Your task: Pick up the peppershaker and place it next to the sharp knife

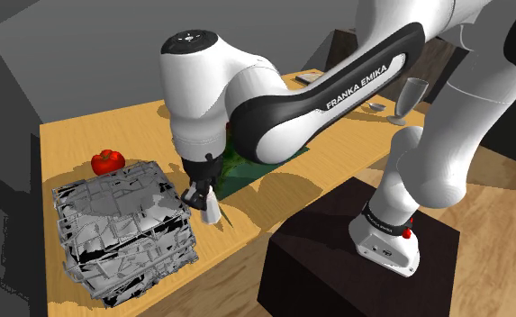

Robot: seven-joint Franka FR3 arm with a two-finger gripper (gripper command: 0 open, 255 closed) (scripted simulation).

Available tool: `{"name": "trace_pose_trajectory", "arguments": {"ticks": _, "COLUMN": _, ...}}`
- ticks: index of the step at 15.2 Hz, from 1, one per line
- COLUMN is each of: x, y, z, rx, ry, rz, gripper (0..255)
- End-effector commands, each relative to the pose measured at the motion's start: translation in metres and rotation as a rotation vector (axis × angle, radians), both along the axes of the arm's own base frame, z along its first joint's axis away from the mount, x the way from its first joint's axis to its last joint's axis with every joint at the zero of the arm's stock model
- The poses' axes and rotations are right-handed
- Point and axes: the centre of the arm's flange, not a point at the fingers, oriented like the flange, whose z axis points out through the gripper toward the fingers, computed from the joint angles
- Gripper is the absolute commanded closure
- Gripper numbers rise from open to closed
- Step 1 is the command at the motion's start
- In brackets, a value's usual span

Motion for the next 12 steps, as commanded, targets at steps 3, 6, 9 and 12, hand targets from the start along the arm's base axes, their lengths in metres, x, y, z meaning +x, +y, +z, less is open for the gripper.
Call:
{"name": "trace_pose_trajectory", "arguments": {"ticks": 3, "x": 0.003, "y": 0.001, "z": -0.048, "rx": -0.017, "ry": 0.039, "rz": -0.008, "gripper": 255}}
{"name": "trace_pose_trajectory", "arguments": {"ticks": 6, "x": 0.003, "y": 0.001, "z": -0.060, "rx": -0.017, "ry": 0.039, "rz": -0.008, "gripper": 255}}
{"name": "trace_pose_trajectory", "arguments": {"ticks": 9, "x": 0.003, "y": 0.001, "z": -0.060, "rx": -0.017, "ry": 0.039, "rz": -0.008, "gripper": 255}}
{"name": "trace_pose_trajectory", "arguments": {"ticks": 12, "x": 0.003, "y": 0.001, "z": -0.060, "rx": -0.017, "ry": 0.039, "rz": -0.008, "gripper": 255}}
